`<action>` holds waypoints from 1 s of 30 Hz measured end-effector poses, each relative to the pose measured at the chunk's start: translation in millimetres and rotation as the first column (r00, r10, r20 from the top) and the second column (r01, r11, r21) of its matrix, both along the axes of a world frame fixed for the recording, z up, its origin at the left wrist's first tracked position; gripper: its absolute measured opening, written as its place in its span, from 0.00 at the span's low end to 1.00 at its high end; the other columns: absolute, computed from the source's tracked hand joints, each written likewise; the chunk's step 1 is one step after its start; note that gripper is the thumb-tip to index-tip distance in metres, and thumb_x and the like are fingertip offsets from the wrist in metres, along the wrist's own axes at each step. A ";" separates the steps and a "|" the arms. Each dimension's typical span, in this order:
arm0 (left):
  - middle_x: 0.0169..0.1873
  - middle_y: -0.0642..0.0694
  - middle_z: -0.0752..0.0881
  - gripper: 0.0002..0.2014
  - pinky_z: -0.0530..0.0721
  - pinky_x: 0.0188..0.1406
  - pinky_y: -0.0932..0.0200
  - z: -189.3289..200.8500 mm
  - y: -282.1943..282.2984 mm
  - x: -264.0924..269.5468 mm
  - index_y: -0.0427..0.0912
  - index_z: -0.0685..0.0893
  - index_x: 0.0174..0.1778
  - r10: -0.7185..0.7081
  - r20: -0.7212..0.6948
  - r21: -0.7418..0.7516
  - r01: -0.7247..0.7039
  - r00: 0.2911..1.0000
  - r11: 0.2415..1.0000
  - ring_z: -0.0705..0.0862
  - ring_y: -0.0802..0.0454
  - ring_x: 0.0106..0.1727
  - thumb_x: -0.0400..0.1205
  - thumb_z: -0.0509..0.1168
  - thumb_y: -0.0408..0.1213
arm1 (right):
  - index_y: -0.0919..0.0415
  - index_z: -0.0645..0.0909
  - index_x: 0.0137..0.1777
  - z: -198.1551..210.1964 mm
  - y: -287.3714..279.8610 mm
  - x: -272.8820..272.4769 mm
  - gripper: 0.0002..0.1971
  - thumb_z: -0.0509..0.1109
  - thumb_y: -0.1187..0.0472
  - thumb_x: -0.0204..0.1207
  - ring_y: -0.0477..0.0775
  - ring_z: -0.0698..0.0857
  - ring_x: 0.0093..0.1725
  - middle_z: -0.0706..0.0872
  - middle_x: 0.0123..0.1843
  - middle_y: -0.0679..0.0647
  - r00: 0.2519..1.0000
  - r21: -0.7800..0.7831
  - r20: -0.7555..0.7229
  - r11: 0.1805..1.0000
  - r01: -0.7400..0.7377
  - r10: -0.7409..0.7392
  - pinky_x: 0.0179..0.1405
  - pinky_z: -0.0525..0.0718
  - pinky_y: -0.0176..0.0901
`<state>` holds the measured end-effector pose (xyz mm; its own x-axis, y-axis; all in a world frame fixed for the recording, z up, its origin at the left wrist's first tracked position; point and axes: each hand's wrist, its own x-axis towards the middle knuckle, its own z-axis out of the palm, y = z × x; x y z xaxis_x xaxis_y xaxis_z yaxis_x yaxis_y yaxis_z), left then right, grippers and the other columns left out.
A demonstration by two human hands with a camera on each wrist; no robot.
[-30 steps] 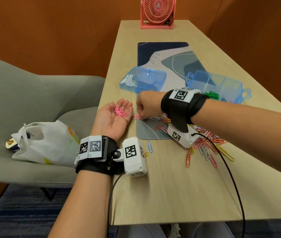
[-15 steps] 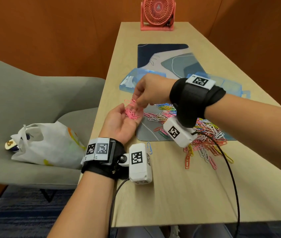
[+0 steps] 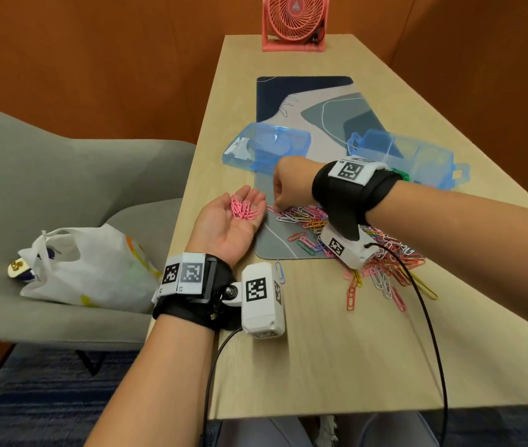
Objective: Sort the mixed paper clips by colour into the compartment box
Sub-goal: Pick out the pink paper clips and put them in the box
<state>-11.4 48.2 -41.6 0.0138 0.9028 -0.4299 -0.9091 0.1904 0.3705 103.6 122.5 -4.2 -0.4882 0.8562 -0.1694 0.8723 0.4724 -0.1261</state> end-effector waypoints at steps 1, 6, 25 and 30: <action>0.53 0.34 0.81 0.19 0.74 0.64 0.49 -0.1 0.1 0.5 0.27 0.78 0.50 -0.003 -0.006 0.000 0.003 1.000 1.000 0.74 0.40 0.71 0.89 0.47 0.37 | 0.67 0.86 0.54 0.2 -0.4 -1.1 0.14 0.74 0.57 0.74 0.58 0.85 0.50 0.88 0.53 0.60 1.000 -0.003 0.022 1.000 -0.013 0.013 0.46 0.80 0.44; 0.48 0.33 0.81 0.18 0.74 0.63 0.49 -0.8 1.3 0.6 0.27 0.78 0.50 0.000 -0.019 0.000 0.000 1.000 1.000 0.74 0.40 0.71 0.89 0.47 0.37 | 0.68 0.84 0.55 -0.5 -4.7 -1.4 0.13 0.68 0.60 0.76 0.55 0.80 0.44 0.87 0.52 0.60 0.998 -0.022 0.061 1.000 -0.015 0.017 0.41 0.76 0.41; 0.50 0.33 0.81 0.18 0.74 0.62 0.50 -3.1 2.7 0.1 0.28 0.78 0.50 -0.005 -0.056 0.009 0.006 0.998 1.000 0.75 0.40 0.70 0.89 0.48 0.37 | 0.67 0.86 0.52 0.0 -4.8 2.1 0.14 0.73 0.57 0.71 0.54 0.82 0.43 0.89 0.48 0.60 1.000 -0.099 -0.002 0.995 0.009 -0.010 0.45 0.83 0.45; 0.49 0.35 0.81 0.18 0.74 0.62 0.50 -2.3 2.5 0.6 0.29 0.79 0.50 -0.012 -0.099 0.001 0.012 0.995 1.000 0.77 0.42 0.60 0.89 0.47 0.37 | 0.60 0.84 0.39 3.9 -5.2 8.6 0.03 0.75 0.61 0.70 0.51 0.82 0.39 0.85 0.36 0.52 0.995 -0.141 -0.091 0.990 0.014 -0.027 0.44 0.83 0.43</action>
<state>-10.7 50.7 -43.8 -0.0177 0.9037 -0.4279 -0.8658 0.2002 0.4587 112.2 117.3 -0.3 -0.4897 0.8374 -0.2429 0.8632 0.4264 -0.2704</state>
